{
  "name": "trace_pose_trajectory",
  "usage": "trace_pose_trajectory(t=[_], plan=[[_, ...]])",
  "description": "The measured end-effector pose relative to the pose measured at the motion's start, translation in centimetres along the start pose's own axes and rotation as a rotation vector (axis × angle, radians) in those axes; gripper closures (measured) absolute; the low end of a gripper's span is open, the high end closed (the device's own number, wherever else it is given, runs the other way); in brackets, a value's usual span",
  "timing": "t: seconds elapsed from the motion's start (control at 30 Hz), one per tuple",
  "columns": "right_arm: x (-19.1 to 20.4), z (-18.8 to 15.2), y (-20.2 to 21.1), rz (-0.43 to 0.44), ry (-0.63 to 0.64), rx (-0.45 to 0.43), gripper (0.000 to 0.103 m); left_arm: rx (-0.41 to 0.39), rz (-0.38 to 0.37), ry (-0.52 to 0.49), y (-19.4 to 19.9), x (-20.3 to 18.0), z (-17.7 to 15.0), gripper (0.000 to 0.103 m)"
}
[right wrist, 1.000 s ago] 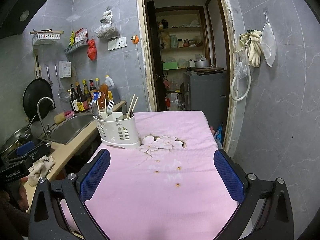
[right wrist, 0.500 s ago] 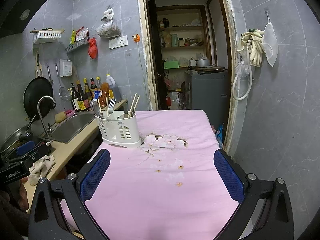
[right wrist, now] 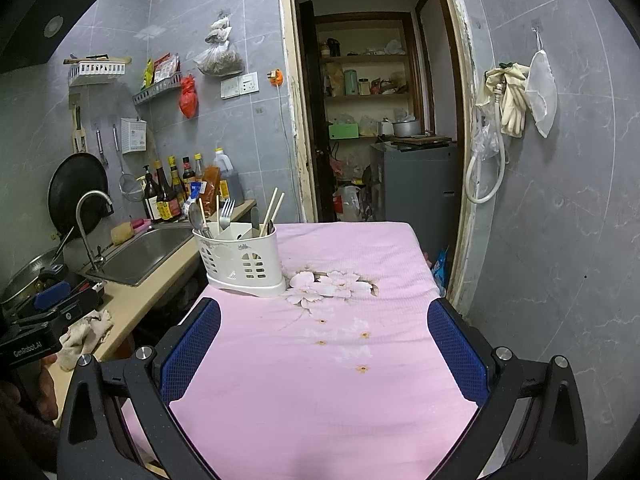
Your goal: Organize utensils
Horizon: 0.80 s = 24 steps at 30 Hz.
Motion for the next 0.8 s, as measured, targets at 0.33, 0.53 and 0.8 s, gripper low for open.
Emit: trace_pose_trajectory(t=[0.33,0.53,0.8], plan=[[0.00,0.05,0.01,0.001,0.001,0.000,0.002,0.001,0.001,0.000,-0.03,0.02,-0.01,0.001],[0.00,0.04,0.01,0.001,0.001,0.000,0.002,-0.001,0.002,0.000,0.15,0.22,-0.07,0.000],[0.11,-0.01,0.03,0.001,0.000,0.001,0.002,0.000,0.001,0.001,0.22,0.22,-0.08,0.001]])
Point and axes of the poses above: each gripper's, at about its wrist camera, not at the fingertips, and y roughly against the way its jaws point, x to its left, z to its top, the point moved 5 cm from there along -y, roughly the way its jaws point, and after that the axes turned 15 degrees about x, right-handed, at the moved point
